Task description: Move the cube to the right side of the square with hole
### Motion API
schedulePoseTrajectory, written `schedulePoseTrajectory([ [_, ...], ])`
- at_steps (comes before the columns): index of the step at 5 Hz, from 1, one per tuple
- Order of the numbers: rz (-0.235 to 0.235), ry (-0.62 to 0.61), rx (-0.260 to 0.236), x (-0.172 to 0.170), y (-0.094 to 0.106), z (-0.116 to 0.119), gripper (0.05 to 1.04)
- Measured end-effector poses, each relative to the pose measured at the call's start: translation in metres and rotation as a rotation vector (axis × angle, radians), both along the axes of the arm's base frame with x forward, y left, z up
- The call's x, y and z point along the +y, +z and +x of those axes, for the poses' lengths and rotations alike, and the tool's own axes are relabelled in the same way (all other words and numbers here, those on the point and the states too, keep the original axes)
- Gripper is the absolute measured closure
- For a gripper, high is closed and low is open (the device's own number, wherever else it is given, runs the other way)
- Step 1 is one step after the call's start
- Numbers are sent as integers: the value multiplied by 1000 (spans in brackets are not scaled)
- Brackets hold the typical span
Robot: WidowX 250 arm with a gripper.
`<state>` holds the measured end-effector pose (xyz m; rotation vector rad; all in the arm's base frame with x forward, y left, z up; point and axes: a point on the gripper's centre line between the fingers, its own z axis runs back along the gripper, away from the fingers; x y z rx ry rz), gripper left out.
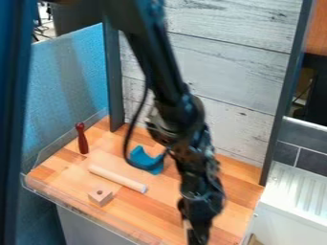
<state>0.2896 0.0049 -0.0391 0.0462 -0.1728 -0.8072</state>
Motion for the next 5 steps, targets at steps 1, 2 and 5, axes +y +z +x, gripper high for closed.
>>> schedulePoseTrajectory([
  [1,-76,266,-34,29,10,0,461],
  [2,-101,520,21,51,12,-9,461],
  [5,-128,998,36,105,12,4,461],
])
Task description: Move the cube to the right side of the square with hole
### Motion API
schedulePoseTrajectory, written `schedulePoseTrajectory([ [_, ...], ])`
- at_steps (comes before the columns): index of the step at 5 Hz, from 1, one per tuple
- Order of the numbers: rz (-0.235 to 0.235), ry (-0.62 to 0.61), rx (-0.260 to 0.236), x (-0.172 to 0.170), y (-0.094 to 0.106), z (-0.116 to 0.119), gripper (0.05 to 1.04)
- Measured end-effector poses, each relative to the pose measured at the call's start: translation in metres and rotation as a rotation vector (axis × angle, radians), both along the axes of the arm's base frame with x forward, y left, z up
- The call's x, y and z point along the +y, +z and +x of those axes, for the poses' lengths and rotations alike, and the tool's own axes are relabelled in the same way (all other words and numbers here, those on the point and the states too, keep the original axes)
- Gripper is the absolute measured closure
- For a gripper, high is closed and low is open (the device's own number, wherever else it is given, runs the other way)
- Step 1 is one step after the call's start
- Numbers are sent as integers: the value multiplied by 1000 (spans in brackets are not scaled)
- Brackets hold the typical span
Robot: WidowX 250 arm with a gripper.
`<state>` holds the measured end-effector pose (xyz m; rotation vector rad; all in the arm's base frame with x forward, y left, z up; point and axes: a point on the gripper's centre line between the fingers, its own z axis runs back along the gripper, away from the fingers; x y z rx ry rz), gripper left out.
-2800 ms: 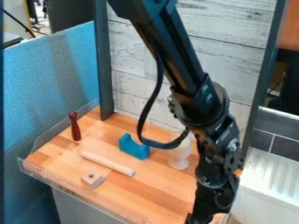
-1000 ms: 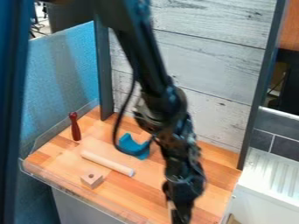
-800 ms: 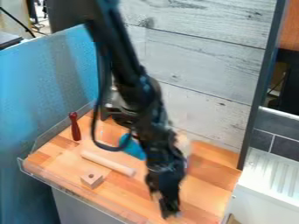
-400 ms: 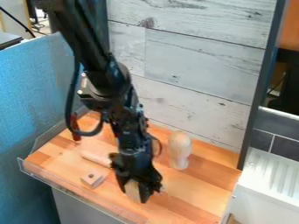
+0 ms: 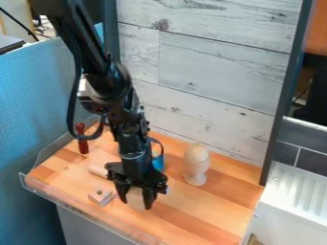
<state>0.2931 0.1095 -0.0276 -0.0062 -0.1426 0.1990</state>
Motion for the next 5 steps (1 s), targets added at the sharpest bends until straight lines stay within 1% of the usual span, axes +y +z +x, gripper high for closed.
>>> schedulePoseTrajectory([
  [1,14,-43,40,1,-12,0,462],
  [2,37,-191,67,-10,-18,5,462],
  [3,61,-264,50,-14,-20,8,407],
  [4,82,-323,46,-20,-24,4,124],
  [5,91,-335,26,-22,-19,4,75],
])
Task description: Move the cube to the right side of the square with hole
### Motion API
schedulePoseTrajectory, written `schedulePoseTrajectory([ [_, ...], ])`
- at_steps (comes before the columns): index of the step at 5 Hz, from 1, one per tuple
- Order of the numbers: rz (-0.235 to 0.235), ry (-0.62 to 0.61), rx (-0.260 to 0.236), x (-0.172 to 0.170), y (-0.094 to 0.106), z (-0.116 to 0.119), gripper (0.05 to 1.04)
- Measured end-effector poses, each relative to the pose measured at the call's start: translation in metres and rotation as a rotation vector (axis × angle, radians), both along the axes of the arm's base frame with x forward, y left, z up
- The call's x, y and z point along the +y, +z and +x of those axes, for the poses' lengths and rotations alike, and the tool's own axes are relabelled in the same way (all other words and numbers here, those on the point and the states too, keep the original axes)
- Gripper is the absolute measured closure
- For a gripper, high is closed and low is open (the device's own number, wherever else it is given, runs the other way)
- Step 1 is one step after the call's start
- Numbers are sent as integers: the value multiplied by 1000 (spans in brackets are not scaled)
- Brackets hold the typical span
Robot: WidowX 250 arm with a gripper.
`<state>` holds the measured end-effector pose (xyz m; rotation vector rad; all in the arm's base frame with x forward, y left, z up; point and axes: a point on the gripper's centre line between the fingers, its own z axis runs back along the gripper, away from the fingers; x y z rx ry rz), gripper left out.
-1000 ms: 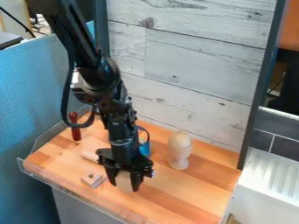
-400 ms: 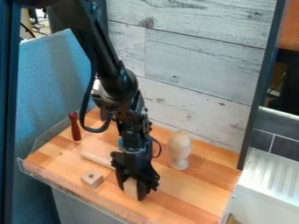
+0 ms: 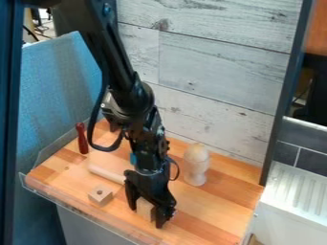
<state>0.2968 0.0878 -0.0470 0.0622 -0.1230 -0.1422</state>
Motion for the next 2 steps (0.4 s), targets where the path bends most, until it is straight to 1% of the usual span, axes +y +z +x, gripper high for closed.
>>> schedulePoseTrajectory([
  [1,-49,-22,17,-6,15,-3,80],
  [2,-72,15,-59,5,53,-3,83],
])
